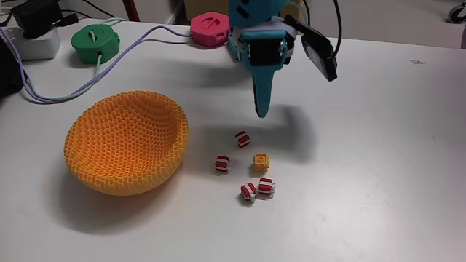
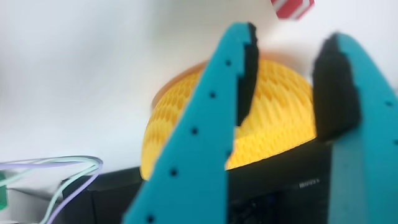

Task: Place cube pieces into the yellow basket

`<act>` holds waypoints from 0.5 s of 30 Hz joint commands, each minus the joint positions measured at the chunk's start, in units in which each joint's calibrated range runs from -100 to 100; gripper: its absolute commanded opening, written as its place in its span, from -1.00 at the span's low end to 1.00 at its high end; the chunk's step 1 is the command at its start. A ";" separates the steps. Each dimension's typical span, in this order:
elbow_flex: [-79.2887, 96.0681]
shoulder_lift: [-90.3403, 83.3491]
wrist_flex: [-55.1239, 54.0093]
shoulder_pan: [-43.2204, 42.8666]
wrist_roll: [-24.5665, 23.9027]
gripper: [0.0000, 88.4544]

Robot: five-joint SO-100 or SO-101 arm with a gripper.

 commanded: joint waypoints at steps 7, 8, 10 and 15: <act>-7.69 20.46 -2.42 5.84 2.20 -0.52; -7.69 21.59 -2.60 6.77 2.39 -0.51; -7.69 23.01 -3.38 8.45 2.98 -0.50; -7.69 24.06 -5.90 9.47 4.49 -0.49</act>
